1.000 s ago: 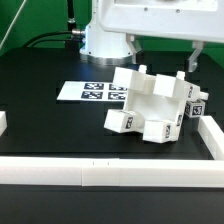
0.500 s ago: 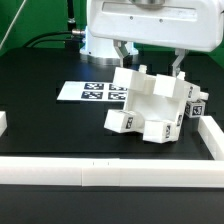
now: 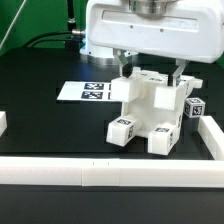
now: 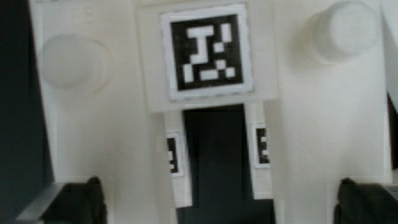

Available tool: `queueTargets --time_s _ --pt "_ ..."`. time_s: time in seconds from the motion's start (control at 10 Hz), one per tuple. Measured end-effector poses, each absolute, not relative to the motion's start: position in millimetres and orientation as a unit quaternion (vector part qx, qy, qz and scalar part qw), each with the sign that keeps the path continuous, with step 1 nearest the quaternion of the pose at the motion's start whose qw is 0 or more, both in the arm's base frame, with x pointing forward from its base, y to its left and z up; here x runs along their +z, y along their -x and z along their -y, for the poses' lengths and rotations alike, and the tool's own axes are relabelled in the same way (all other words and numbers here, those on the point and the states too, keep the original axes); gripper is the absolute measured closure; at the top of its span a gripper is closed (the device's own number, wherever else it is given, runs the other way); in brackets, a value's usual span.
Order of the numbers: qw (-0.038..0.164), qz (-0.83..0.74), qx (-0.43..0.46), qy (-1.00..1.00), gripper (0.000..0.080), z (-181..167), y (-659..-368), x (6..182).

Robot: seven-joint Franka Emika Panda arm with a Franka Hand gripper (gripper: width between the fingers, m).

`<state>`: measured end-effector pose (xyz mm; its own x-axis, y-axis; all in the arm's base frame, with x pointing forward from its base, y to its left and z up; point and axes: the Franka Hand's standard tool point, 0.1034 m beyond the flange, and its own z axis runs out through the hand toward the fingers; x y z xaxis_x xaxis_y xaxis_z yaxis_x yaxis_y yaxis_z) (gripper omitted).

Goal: Assemble chair

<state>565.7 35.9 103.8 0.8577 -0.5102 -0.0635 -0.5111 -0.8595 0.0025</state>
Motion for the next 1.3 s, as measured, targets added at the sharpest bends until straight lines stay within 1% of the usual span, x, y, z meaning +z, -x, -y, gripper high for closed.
queueTargets --time_s 0.1,0.3,0.5,0.7,0.9,1.1,1.3 --pt "0.005 -0.263 0.032 0.964 0.0150 -36.7 -567.9 99.6" --pt "0.006 -0.256 0.029 0.966 0.0150 -36.8 -573.4 102.1" --pt "0.003 -0.253 0.028 0.967 0.0150 -38.9 -579.1 100.8" --pt "0.006 -0.229 0.023 0.973 0.0150 -39.2 -582.8 108.5" --pt "0.010 -0.175 0.024 0.984 0.0150 -35.4 -587.1 115.1" --pt "0.017 -0.111 0.021 0.993 0.0150 -30.1 -587.3 125.8" --pt "0.016 -0.120 0.022 0.992 0.0150 -30.6 -587.2 123.0"
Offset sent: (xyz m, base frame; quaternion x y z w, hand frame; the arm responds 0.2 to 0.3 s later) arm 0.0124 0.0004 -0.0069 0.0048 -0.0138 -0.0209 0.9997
